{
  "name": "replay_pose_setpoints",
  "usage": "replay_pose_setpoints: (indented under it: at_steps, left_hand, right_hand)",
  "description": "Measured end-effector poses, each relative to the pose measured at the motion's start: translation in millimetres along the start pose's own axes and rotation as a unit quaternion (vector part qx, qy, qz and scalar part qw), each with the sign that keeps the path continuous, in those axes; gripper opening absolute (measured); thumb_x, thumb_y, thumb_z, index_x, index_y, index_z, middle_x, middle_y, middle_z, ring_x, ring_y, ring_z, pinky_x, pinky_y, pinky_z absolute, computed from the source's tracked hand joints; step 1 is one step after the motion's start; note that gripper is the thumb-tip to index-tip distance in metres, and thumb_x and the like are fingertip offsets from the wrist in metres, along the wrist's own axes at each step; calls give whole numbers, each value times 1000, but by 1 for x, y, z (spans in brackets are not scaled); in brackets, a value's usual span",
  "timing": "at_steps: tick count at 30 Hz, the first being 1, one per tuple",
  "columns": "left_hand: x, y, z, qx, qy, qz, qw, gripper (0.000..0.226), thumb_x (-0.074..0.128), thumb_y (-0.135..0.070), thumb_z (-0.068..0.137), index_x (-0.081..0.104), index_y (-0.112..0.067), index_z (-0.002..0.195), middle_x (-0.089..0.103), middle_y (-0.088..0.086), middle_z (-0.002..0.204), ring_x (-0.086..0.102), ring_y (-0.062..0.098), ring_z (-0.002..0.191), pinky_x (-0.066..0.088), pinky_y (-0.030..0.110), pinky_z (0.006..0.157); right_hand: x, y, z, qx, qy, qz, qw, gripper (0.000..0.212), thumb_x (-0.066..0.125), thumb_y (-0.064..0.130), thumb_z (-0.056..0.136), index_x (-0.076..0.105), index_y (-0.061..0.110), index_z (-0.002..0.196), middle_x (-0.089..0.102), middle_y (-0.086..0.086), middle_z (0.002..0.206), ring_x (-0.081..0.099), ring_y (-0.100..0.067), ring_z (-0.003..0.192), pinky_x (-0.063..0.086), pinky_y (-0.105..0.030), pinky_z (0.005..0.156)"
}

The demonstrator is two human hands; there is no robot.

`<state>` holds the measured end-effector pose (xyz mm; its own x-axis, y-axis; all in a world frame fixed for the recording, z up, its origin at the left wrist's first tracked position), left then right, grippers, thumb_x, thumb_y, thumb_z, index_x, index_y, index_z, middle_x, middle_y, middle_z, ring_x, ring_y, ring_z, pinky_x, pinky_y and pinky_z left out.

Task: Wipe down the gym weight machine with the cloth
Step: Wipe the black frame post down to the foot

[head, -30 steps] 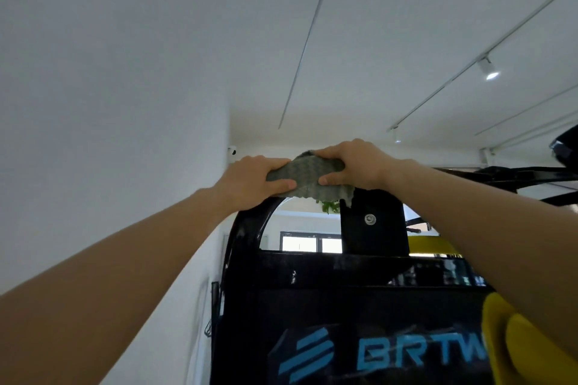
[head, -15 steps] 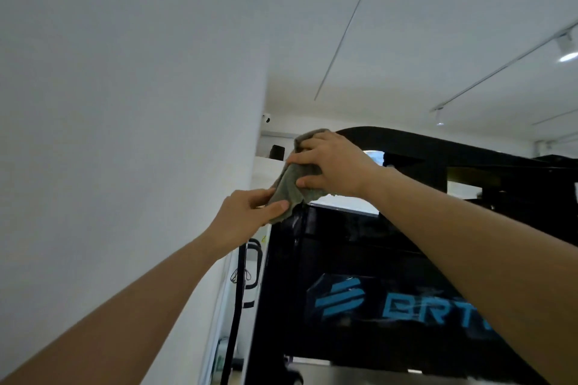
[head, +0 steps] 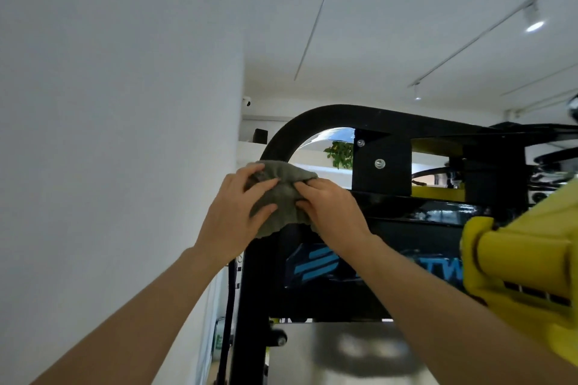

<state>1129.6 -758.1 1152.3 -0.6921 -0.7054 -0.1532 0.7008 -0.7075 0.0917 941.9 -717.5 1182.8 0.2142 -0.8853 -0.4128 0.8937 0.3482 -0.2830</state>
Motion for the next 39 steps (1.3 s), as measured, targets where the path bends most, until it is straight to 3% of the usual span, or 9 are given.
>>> replay_pose_setpoints:
  at_steps: [6, 10, 14, 19, 23, 26, 30, 35, 39]
  left_hand:
    - [19, -31, 30, 192, 55, 180, 963, 46, 68, -37, 91, 66, -17, 132, 69, 6, 126, 60, 29, 117, 52, 43, 98]
    - [44, -62, 62, 156, 195, 166, 954, 51, 49, -44, 102, 45, -27, 150, 61, -1, 135, 57, 23, 120, 49, 39, 95]
    - [67, -77, 88, 99, 295, 87, 946, 45, 51, -48, 101, 51, -33, 143, 64, 0, 124, 57, 23, 116, 44, 37, 86]
    - [86, -95, 96, 113, 308, 89, 941, 49, 54, -47, 100, 45, -36, 147, 62, 1, 122, 57, 25, 115, 40, 35, 81]
    - [90, -99, 84, 144, 283, 127, 940, 59, 52, -45, 101, 32, -35, 155, 57, 2, 136, 54, 26, 122, 47, 41, 89]
    - [80, -95, 72, 179, 221, 199, 938, 59, 52, -43, 101, 34, -25, 154, 57, 3, 139, 56, 26, 118, 46, 39, 90]
    - [55, -72, 44, 207, 123, 258, 936, 52, 71, -35, 90, 62, -11, 136, 68, 11, 129, 65, 28, 111, 51, 39, 93]
    - [25, -38, 5, 171, 28, 262, 949, 47, 74, -29, 88, 67, -5, 128, 64, 17, 133, 64, 31, 115, 55, 42, 93]
    - [12, -23, -24, 109, -27, 247, 962, 42, 72, -27, 91, 68, -3, 126, 62, 18, 136, 65, 31, 110, 60, 41, 87]
  right_hand:
    - [-7, -41, -21, 109, -27, -43, 993, 24, 59, 26, 97, 68, 14, 117, 68, -6, 110, 58, -28, 97, 50, -43, 83]
    - [-12, -70, -47, 199, -35, -73, 977, 38, 52, 32, 101, 58, 16, 135, 60, -4, 133, 51, -25, 124, 35, -42, 111]
    - [-13, -77, -56, 240, -29, -68, 968, 41, 48, 25, 103, 50, 17, 143, 50, -2, 147, 38, -20, 141, 17, -44, 123]
    - [-11, -79, -71, 276, -79, -78, 955, 41, 60, 9, 95, 57, 10, 136, 58, -8, 140, 46, -24, 137, 31, -44, 119]
    - [-12, -79, -78, 379, -104, -28, 919, 17, 62, 12, 95, 68, 6, 110, 69, -12, 112, 63, -28, 104, 52, -41, 93]
    - [-10, -74, -72, 310, -93, -73, 943, 20, 64, 17, 94, 69, 8, 111, 70, -13, 109, 61, -29, 102, 51, -43, 92]
    - [-12, -61, -62, 220, -74, -77, 970, 56, 72, 22, 89, 53, 13, 141, 62, -12, 125, 56, -31, 111, 49, -45, 95]
    - [-8, -41, -46, 96, -37, -76, 992, 37, 72, 27, 88, 65, 14, 122, 55, -9, 129, 51, -26, 115, 49, -41, 94]
    - [-3, -21, -31, 37, -24, -18, 999, 37, 72, 23, 88, 63, 8, 121, 53, -8, 132, 51, -23, 116, 51, -40, 99]
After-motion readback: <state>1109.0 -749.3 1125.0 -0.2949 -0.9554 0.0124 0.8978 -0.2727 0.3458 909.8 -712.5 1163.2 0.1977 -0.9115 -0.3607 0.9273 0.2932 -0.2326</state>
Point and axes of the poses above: each hand's wrist, its own z-axis towards the middle knuckle, its own x-axis out of the palm, y = z × x, the point moved 2 cm from there along z, towards the middle knuckle
